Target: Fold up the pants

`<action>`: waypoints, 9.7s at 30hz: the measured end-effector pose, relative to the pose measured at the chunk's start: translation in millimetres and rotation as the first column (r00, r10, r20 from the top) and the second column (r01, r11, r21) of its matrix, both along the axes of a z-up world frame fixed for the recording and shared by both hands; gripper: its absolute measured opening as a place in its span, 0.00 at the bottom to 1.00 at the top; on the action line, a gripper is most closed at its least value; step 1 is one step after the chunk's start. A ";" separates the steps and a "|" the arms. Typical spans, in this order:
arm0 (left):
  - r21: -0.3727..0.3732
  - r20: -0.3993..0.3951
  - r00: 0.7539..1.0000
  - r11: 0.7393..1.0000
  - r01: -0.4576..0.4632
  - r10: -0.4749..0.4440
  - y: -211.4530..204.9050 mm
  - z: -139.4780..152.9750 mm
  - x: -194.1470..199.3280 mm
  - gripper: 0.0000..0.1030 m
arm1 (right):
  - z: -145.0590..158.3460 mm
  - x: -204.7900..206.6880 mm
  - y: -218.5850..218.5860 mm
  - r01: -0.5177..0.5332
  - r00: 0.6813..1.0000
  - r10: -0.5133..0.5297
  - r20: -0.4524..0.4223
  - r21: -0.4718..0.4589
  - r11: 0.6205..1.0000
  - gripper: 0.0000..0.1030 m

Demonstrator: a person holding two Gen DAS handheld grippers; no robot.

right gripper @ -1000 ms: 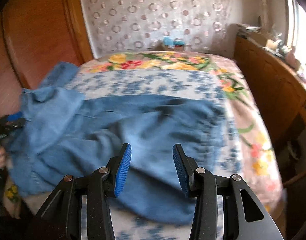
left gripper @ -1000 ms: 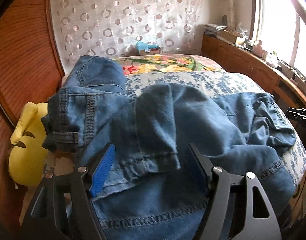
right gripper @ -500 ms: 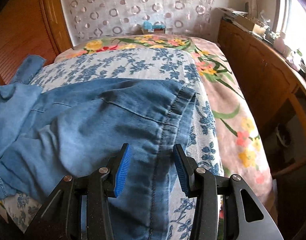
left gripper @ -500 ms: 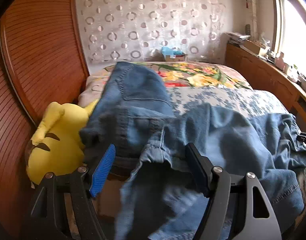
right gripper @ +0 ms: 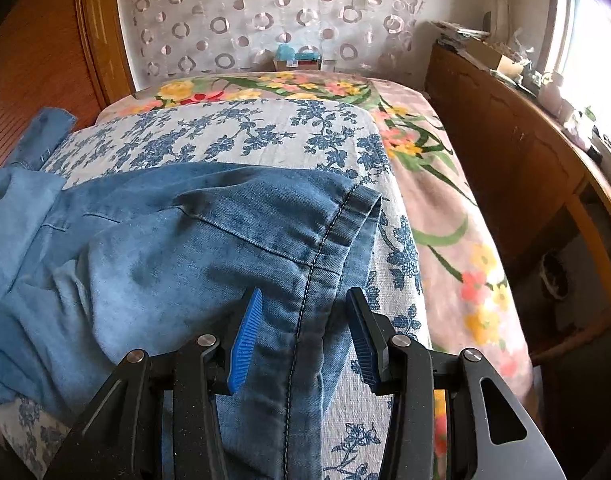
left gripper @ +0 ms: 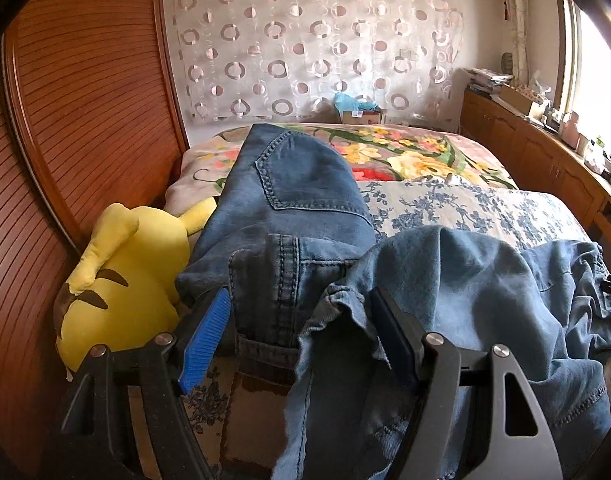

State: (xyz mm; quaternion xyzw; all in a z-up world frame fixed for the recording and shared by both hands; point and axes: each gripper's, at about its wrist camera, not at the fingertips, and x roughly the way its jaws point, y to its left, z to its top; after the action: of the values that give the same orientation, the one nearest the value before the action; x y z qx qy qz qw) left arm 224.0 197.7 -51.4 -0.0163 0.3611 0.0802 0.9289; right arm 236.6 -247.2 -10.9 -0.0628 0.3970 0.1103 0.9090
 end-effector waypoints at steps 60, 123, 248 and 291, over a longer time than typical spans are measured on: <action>-0.010 -0.024 1.000 1.000 -0.019 0.019 -24.5 -6.0 -24.0 0.72 | 39.6 -28.4 -62.6 0.060 0.982 -0.070 0.174 0.063 0.996 0.07; -0.131 0.098 0.985 0.979 0.156 -0.143 -72.2 30.9 -99.0 0.72 | 127.8 -113.9 81.3 -0.516 0.782 0.453 0.429 0.038 0.855 0.07; -0.205 -0.059 0.955 0.940 0.273 -0.290 -87.5 -28.9 -86.7 0.43 | 36.7 -80.9 69.1 -0.384 0.922 0.374 0.105 0.105 0.917 0.45; -0.177 0.018 0.986 0.971 0.164 -0.163 -52.1 5.8 -117.2 0.68 | 1.9 13.7 112.0 -0.365 0.931 0.366 0.021 0.146 0.920 0.51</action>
State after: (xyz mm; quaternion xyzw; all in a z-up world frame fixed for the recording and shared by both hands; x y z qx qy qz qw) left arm 106.8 145.6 -45.6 -0.0694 0.3653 -0.0291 0.9279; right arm 250.3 -135.2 -9.0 -0.0682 0.3722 0.3070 0.8733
